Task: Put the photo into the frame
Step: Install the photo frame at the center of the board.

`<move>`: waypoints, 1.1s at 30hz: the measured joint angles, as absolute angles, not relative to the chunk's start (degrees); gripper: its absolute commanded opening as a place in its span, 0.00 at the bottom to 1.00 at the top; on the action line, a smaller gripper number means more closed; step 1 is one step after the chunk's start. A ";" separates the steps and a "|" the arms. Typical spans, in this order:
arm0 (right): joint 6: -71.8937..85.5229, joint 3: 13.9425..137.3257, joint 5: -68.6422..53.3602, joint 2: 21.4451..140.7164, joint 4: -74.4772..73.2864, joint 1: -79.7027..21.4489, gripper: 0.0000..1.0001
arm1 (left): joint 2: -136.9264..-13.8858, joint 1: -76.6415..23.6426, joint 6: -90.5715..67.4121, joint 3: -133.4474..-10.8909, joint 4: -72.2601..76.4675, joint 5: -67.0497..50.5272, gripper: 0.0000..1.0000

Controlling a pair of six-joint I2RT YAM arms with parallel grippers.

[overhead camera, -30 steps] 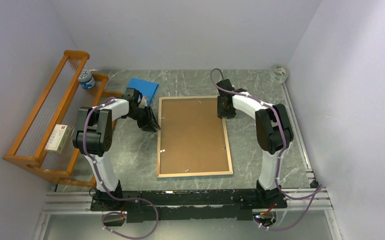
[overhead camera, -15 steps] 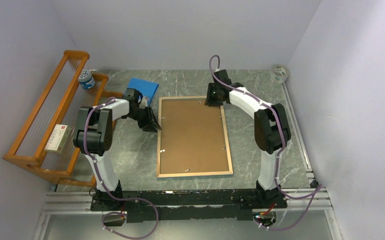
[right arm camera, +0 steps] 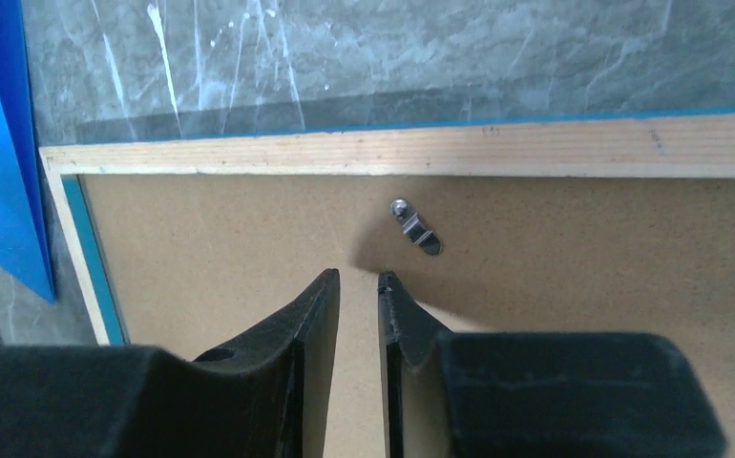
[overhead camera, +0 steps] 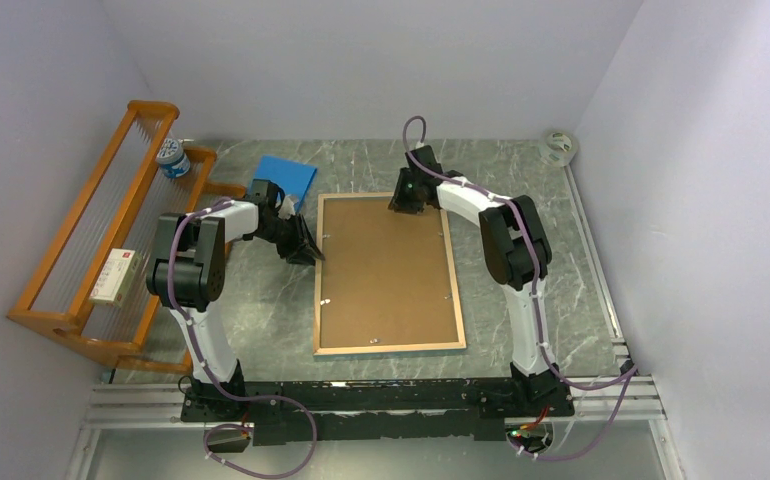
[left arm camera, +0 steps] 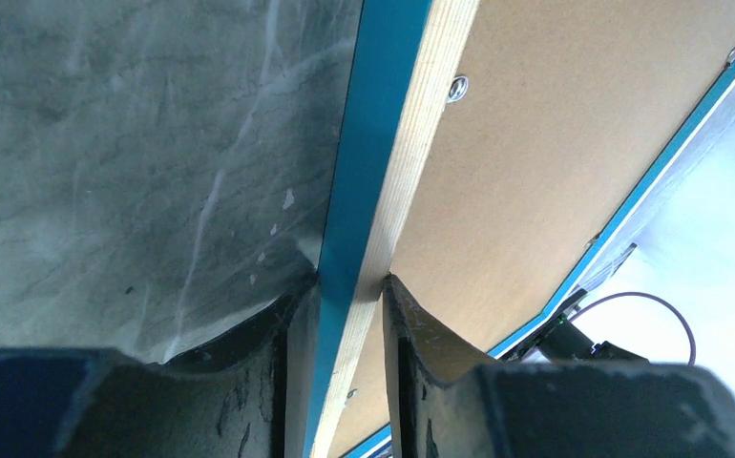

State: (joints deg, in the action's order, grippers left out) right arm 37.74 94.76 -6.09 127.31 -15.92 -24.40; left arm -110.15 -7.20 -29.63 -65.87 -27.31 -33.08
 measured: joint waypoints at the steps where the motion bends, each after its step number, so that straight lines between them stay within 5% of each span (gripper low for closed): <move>1: 37.71 94.87 -6.09 127.48 -15.92 -24.40 0.25 | -110.13 -7.20 -29.63 -65.87 -27.31 -33.08 0.34; 21: 30.96 99.48 4.01 130.19 -16.45 -24.56 0.27 | -110.08 -7.20 -29.19 -65.80 -27.27 -33.06 0.33; 33: 31.38 100.60 -0.54 131.04 -16.05 -23.77 0.35 | -110.08 -7.20 -29.17 -65.80 -27.29 -33.06 0.34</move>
State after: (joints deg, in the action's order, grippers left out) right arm 31.38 100.60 -0.54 131.04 -16.05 -23.77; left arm -110.08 -7.20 -29.17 -65.80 -27.29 -33.06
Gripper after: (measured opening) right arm 0.302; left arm 0.341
